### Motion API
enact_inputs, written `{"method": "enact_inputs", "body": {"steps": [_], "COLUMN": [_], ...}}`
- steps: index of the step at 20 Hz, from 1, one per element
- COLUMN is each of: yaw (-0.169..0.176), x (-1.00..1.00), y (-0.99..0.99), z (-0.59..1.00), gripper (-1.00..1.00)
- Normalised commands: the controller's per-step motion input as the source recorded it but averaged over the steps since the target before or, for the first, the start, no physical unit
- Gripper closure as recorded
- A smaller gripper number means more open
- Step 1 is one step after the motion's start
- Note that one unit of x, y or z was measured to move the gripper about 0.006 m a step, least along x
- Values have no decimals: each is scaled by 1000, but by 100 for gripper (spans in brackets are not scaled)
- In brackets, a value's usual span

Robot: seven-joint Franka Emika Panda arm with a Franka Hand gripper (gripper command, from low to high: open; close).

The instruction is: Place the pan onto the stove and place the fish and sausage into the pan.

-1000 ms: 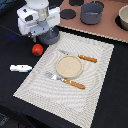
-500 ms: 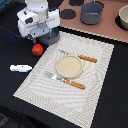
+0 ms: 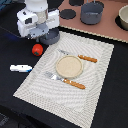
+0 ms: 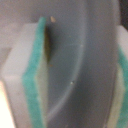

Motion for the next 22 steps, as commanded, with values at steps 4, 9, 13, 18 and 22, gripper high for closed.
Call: {"method": "enact_inputs", "body": {"steps": [4,9,13,18,22], "yaw": [-25,-42,-35,5,10], "x": [-11,-3,102,127,374], "y": [-70,-138,-142,-9,445], "z": [211,678,1000,996,705], "gripper": [100,100,100,100,100]}}
